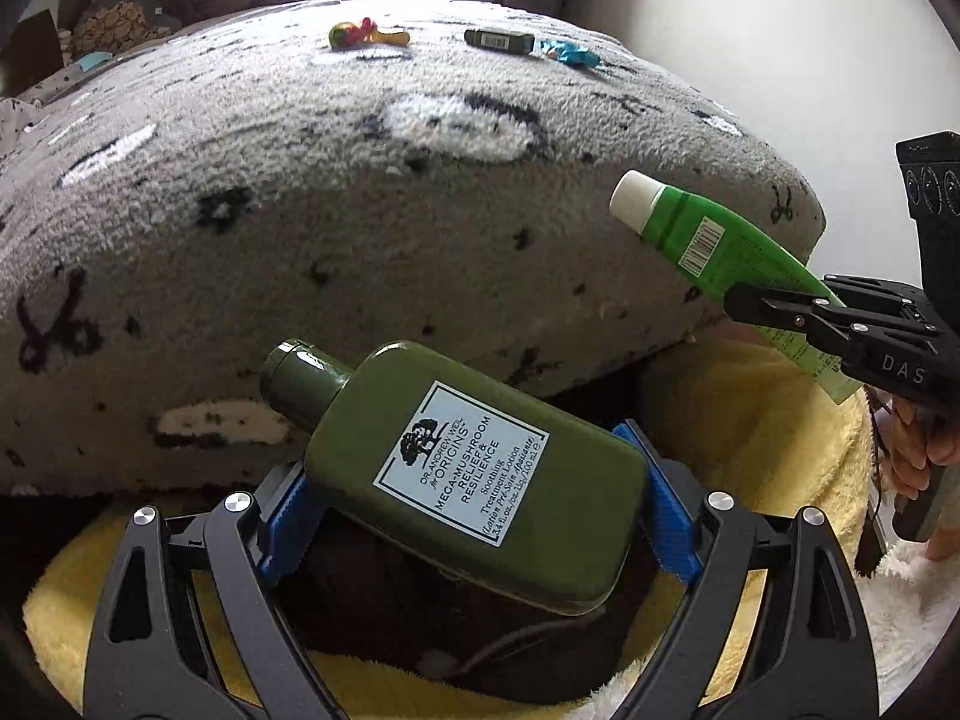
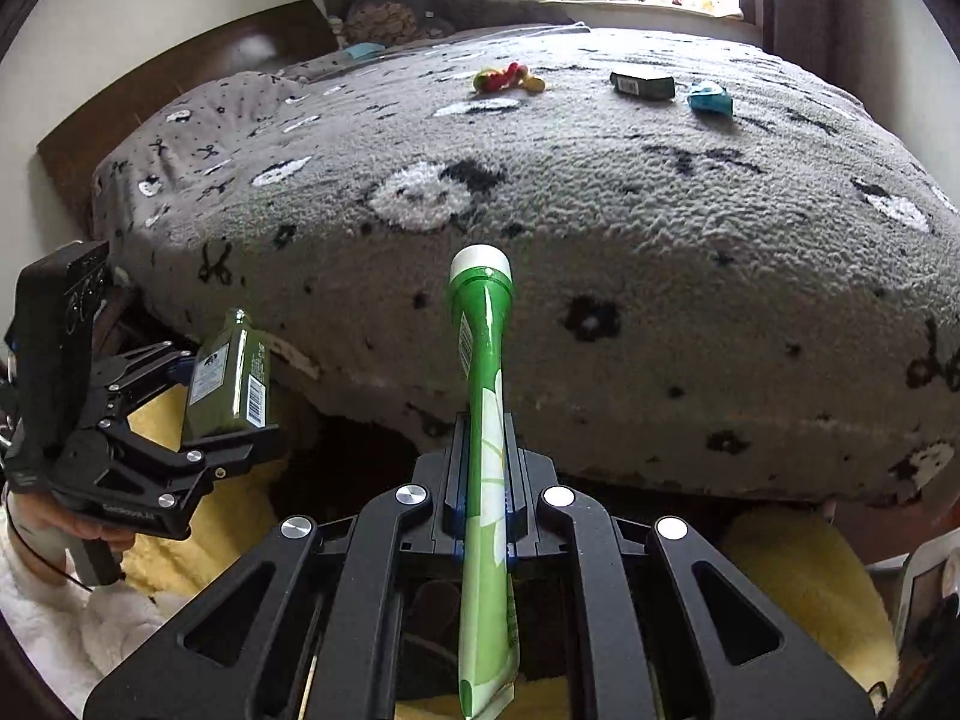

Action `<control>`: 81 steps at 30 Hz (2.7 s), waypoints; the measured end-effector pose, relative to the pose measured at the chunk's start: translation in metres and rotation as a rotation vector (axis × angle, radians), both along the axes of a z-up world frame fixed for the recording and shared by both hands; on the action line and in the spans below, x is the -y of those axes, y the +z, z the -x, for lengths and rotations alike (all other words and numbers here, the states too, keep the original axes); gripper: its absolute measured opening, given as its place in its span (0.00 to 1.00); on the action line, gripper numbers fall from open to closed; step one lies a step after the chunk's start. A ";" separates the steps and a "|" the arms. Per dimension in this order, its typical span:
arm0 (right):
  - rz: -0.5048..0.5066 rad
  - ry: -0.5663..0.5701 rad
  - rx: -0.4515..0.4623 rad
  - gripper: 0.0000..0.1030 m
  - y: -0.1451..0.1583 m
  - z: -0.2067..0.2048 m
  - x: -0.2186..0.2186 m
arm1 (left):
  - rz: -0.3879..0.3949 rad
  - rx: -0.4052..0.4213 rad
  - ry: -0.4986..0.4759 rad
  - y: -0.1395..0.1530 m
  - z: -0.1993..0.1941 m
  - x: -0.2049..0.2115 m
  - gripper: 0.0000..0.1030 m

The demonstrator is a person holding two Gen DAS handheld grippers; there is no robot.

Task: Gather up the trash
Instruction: 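Lower both tools into the floor bin and open both to drop the items, then raise both open tools back over the bed items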

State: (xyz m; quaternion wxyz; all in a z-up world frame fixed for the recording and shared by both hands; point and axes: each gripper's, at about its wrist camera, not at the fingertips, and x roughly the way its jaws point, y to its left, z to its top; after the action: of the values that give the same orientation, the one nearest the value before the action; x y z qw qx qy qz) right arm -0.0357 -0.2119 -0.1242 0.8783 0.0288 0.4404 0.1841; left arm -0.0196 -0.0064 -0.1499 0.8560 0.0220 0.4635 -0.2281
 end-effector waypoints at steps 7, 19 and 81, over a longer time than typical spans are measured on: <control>0.020 0.029 -0.084 0.09 -0.030 0.000 -0.012 | -0.027 -0.095 0.025 -0.044 -0.003 -0.009 0.82; 0.064 0.043 -0.233 0.09 -0.088 -0.008 -0.022 | -0.075 -0.204 0.012 -0.096 -0.012 -0.010 0.82; 0.063 -0.205 0.085 0.90 0.036 -0.061 0.039 | -0.073 0.099 0.023 0.041 -0.058 -0.018 0.92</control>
State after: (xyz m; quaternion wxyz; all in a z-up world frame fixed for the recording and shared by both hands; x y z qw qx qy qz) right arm 0.0256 -0.2507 -0.0880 0.9109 0.0381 0.4030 0.0802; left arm 0.0383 0.0112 -0.1088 0.8789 0.0592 0.4290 -0.1999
